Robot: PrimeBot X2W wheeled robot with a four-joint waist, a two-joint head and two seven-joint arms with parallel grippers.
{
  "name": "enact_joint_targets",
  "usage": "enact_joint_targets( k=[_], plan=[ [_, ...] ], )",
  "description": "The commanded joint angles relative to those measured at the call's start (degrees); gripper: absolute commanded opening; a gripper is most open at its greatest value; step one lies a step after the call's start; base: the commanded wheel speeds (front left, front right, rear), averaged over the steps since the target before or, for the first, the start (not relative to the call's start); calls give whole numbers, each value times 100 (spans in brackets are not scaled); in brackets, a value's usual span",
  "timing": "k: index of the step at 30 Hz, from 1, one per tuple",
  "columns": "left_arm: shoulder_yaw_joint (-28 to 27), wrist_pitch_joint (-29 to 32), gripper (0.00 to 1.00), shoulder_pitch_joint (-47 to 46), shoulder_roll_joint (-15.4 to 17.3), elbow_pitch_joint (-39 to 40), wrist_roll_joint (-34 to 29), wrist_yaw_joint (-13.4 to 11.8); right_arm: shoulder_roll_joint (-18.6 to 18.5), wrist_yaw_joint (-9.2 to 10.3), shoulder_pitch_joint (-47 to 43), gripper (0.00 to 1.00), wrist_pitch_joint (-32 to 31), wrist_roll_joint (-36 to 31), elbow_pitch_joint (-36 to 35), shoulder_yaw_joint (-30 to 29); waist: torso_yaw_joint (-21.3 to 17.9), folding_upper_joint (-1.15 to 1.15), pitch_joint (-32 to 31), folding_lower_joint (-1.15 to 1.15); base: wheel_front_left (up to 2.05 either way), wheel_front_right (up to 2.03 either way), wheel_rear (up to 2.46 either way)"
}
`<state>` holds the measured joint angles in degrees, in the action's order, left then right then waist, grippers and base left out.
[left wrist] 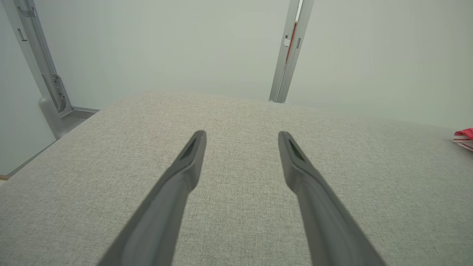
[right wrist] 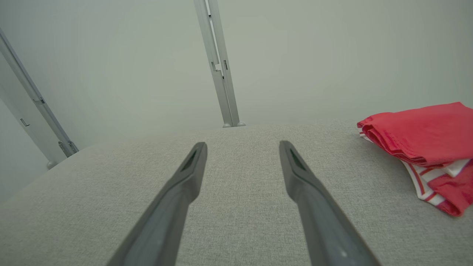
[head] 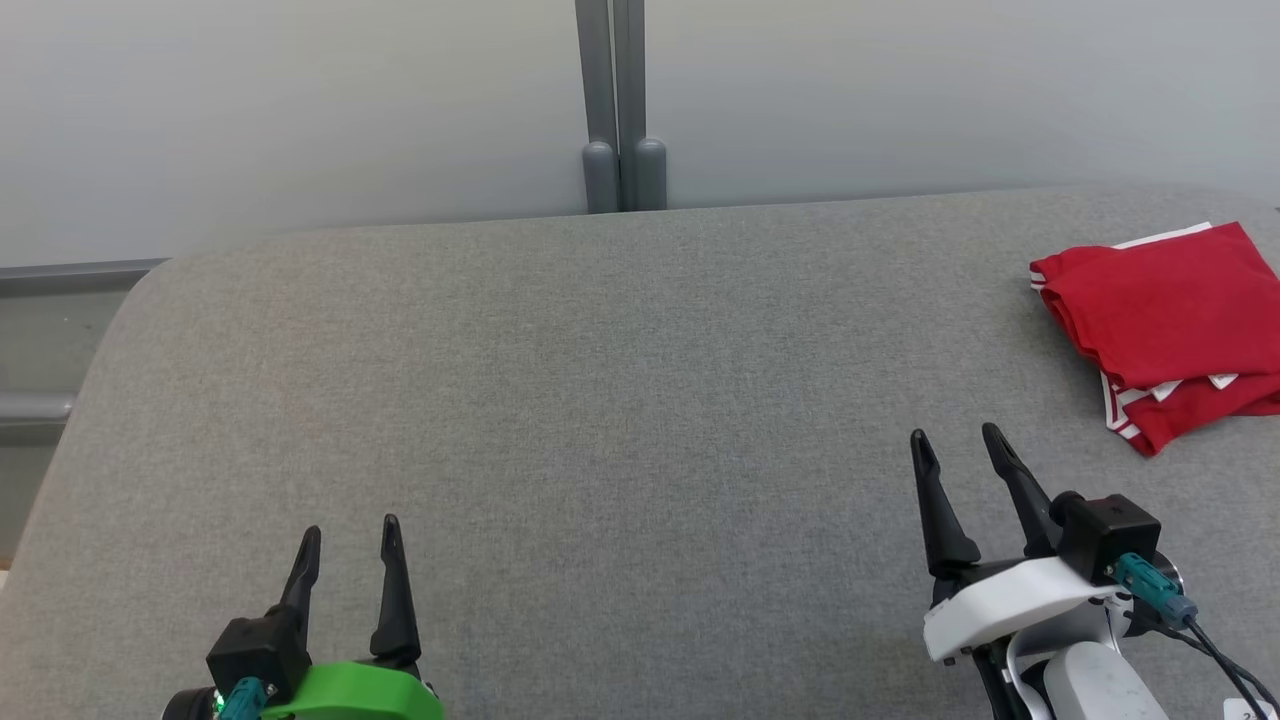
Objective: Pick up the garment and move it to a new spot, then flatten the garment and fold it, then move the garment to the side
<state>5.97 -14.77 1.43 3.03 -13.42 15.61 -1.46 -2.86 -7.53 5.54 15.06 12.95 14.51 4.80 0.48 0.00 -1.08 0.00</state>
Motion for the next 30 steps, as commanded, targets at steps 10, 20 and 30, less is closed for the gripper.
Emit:
enact_joint_targets(
  k=[10, 20, 30],
  plan=[
    [61, -37, 100, 16, 42, -38, 57, 6, -8, 9, -138, 100, 13, 78, 23, 5, -38, 0, -22, 0, 0, 0, 0],
    [23, 131, 0, -1, -12, -246, 395, 47, 7, -1, -190, 0, -105, 496, 188, -28, -35, 0, -17, 0, 0, 0, 0],
    [-153, 406, 0, -113, -12, -209, 1400, 164, -20, 0, -144, 0, -368, 1552, 151, -154, -36, 0, -5, 0, 0, 0, 0]
  ],
)
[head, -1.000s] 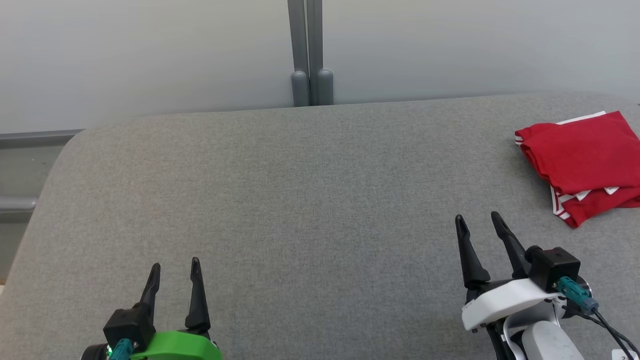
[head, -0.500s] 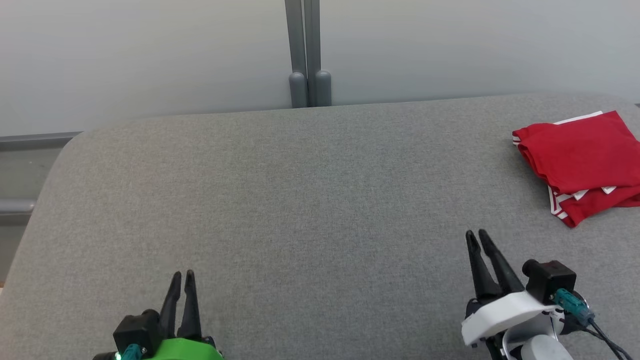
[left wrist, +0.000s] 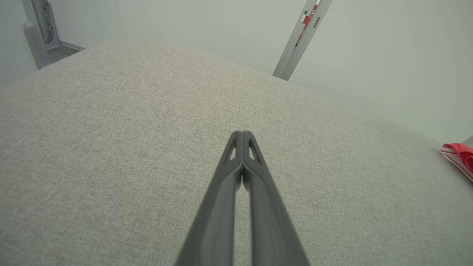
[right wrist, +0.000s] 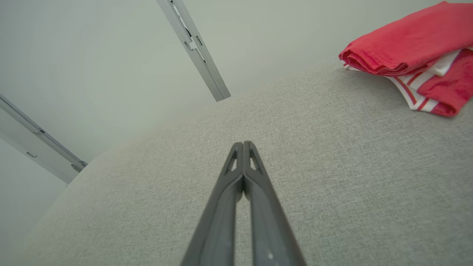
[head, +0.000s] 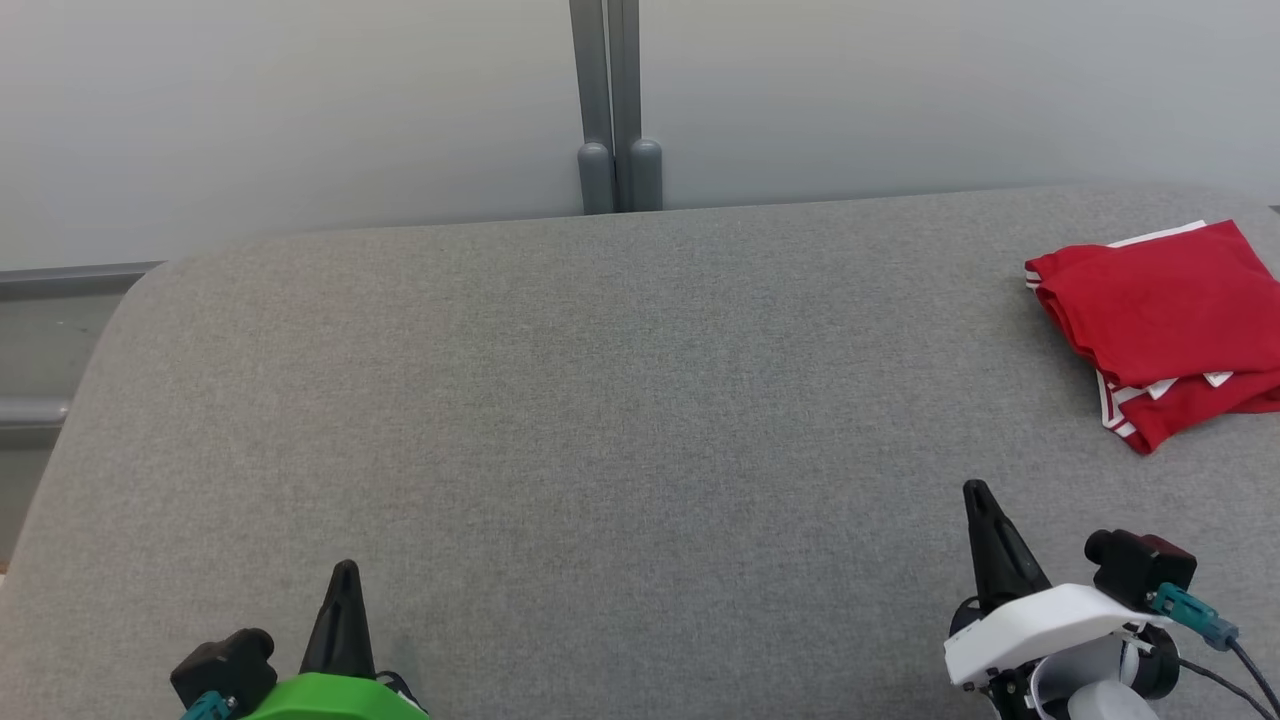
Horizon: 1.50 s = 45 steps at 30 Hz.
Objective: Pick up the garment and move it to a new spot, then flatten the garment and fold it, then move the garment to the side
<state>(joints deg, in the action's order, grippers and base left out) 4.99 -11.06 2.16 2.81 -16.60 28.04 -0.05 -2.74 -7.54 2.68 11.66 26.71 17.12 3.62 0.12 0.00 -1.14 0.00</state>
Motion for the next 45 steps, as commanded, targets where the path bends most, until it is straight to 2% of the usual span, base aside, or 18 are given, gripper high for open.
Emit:
enact_joint_targets(
  k=[1, 22, 45],
  plan=[
    [-70, 56, 0, -196, 10, 112, 238, 33, -34, 1, 145, 0, -50, 260, -113, -47, 0, 0, 2, 0, 0, 0, 0],
    [-387, 550, 0, -402, 11, 164, 2048, 249, -63, 3, 224, 0, -533, 2135, -185, -290, -2, 0, 28, 0, 0, 0, 0],
    [-650, 957, 0, -569, 13, 201, 3525, 431, -75, 3, 281, 0, -945, 3646, -236, -507, -5, 0, 54, 0, 0, 0, 0]
  ],
)
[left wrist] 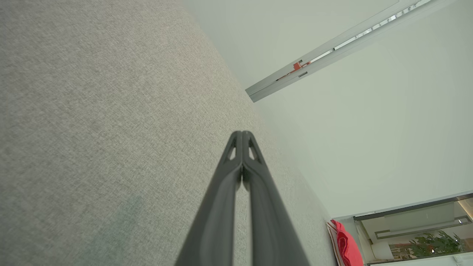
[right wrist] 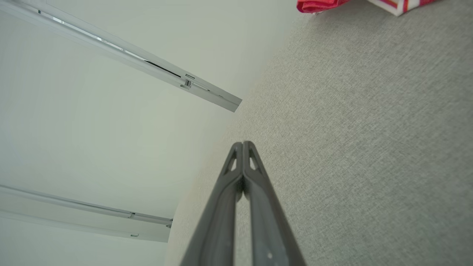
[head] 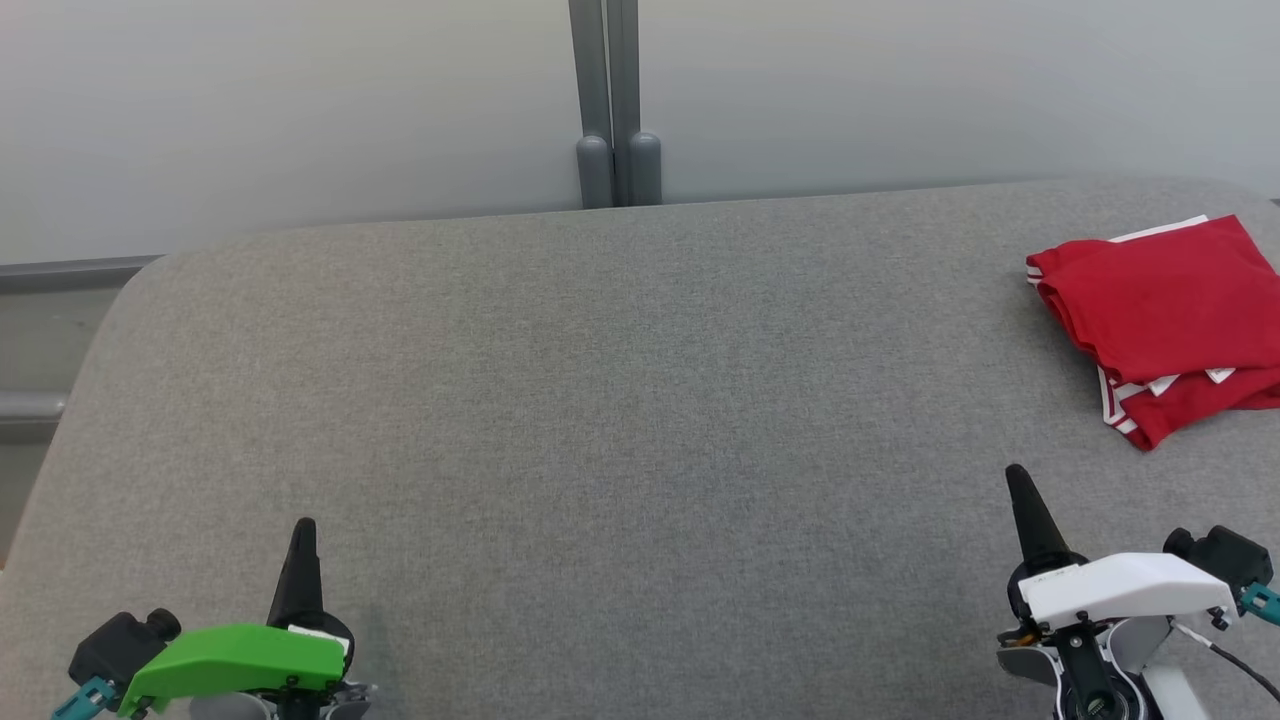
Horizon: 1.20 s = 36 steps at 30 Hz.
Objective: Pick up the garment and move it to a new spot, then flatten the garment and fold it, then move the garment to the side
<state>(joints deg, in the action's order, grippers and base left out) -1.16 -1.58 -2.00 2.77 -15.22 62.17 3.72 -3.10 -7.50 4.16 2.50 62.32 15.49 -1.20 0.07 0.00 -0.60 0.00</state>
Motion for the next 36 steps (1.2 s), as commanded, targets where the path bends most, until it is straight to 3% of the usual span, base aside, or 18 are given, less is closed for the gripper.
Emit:
enact_joint_targets(
  k=[1, 36],
  plan=[
    [-47, 31, 0, -160, 16, 66, 173, 58, -39, -1, 134, 0, -46, 149, -74, -35, 0, 0, 2, 0, 0, 0, 0],
    [-384, 559, 0, -362, 18, 109, 2051, 284, -35, -2, 199, 0, -599, 2077, -137, -336, -4, 0, 47, 0, 0, 0, 0]
  ],
)
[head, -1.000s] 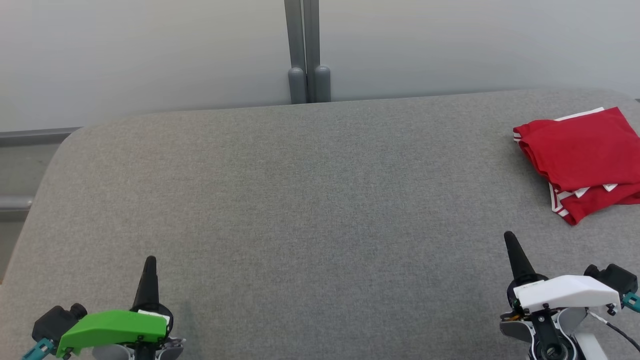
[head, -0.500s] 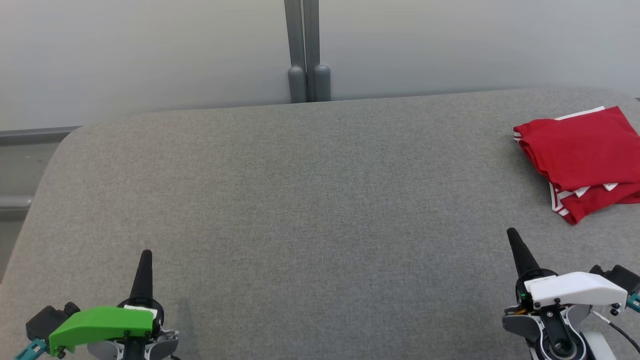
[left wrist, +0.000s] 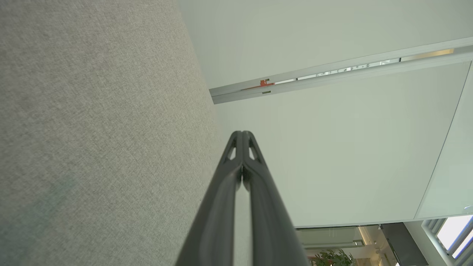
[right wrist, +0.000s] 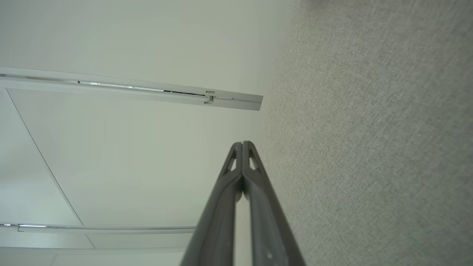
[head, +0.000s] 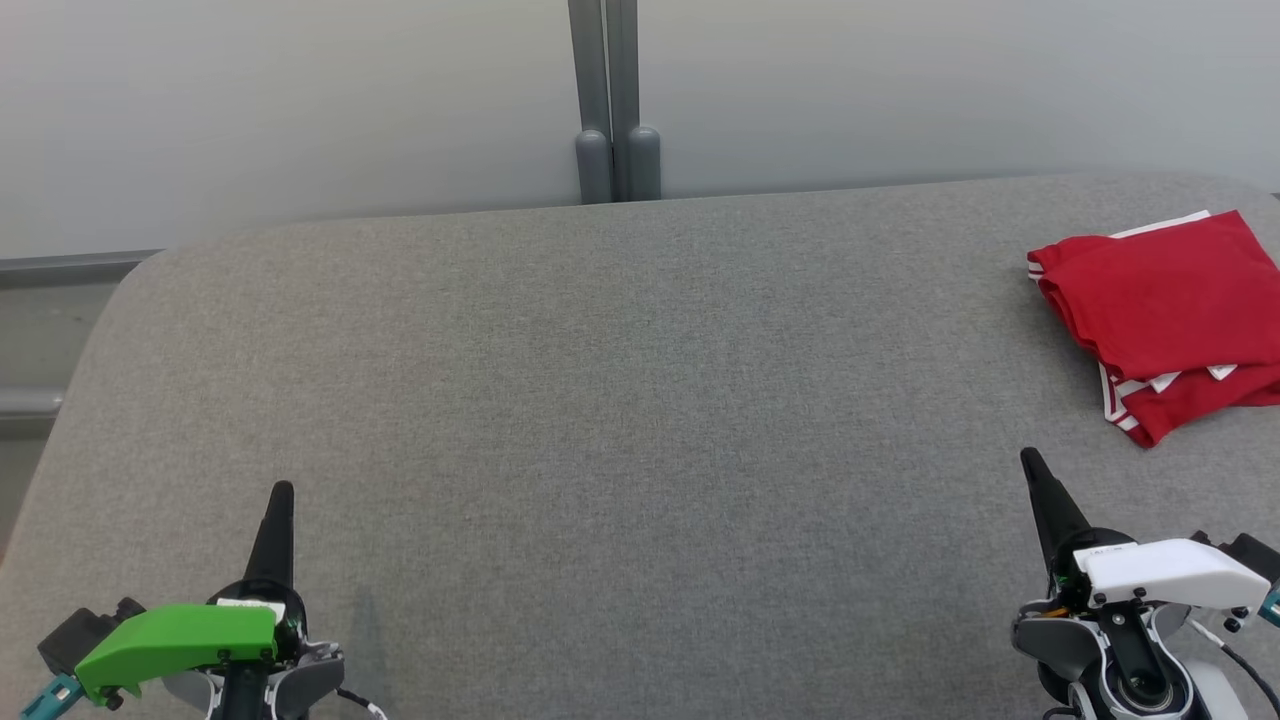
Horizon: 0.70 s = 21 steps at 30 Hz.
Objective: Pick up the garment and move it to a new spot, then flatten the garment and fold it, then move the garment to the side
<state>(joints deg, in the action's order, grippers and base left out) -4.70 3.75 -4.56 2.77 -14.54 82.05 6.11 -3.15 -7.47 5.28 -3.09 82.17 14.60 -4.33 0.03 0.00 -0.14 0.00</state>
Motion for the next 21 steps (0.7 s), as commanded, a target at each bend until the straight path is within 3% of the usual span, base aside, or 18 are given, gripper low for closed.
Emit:
enact_joint_targets(
  k=[1, 21],
  plan=[
    [-38, 34, 0, -110, 18, 43, 115, 52, -30, -5, 86, 0, -49, 133, -48, -30, 0, 0, 2, 0, 0, 0, 0],
    [-175, 245, 0, -197, 19, 54, 876, 137, -23, -4, 113, 0, -270, 893, -72, -155, -2, 0, 25, 0, 0, 0, 0]
  ],
)
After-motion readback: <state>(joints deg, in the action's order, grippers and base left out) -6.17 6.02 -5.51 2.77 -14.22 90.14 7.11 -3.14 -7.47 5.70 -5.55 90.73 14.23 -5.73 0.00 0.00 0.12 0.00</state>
